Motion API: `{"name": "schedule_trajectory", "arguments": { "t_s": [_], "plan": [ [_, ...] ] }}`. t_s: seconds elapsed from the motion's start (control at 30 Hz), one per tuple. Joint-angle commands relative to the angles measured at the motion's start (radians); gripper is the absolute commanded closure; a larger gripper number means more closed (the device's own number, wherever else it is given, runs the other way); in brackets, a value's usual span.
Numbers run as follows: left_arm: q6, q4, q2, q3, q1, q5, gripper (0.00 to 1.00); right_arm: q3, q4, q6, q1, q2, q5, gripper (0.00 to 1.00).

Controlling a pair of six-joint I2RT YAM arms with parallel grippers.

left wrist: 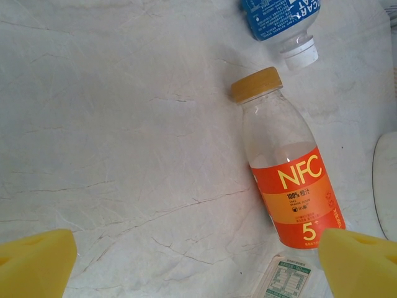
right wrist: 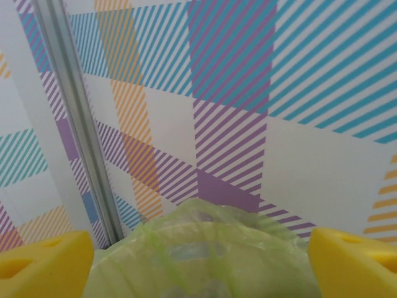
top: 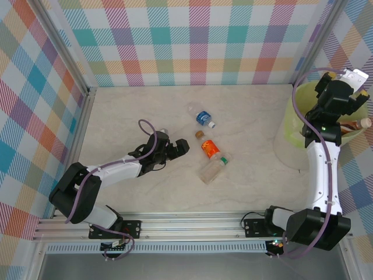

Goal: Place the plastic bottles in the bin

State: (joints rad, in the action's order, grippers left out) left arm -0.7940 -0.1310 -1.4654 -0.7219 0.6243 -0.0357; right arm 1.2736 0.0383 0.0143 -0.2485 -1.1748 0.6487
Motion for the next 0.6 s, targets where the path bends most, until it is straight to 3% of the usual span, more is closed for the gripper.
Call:
{"name": "schedule_trajectory", "arguments": {
  "t_s": [0.0,0.27,0.4,0.57],
  "plan": [
    [-0.008,0.015,-0.011,0.013,-0.014,-0.009,0.0,0.013,0.005,-0.014,-0.004,0.014,0.04,0.06],
    [-0.015,0.011,-0.019,0.015,-0.014,-0.016,0.0,0.017,0.08,0.06,-0.005,0.047,-0.031,0.03],
    [-0.019,0.009,-0.031,0.01,-0.014,-0.025,0.0,0.018,0.136,0.13,-0.005,0.074,-0.187,0.0],
    [-0.021,0.011,-0.048,0.003,-0.014,-0.035,0.0,0.007,0.178,0.204,-0.004,0.108,-0.467,0.0]
  ]
}}
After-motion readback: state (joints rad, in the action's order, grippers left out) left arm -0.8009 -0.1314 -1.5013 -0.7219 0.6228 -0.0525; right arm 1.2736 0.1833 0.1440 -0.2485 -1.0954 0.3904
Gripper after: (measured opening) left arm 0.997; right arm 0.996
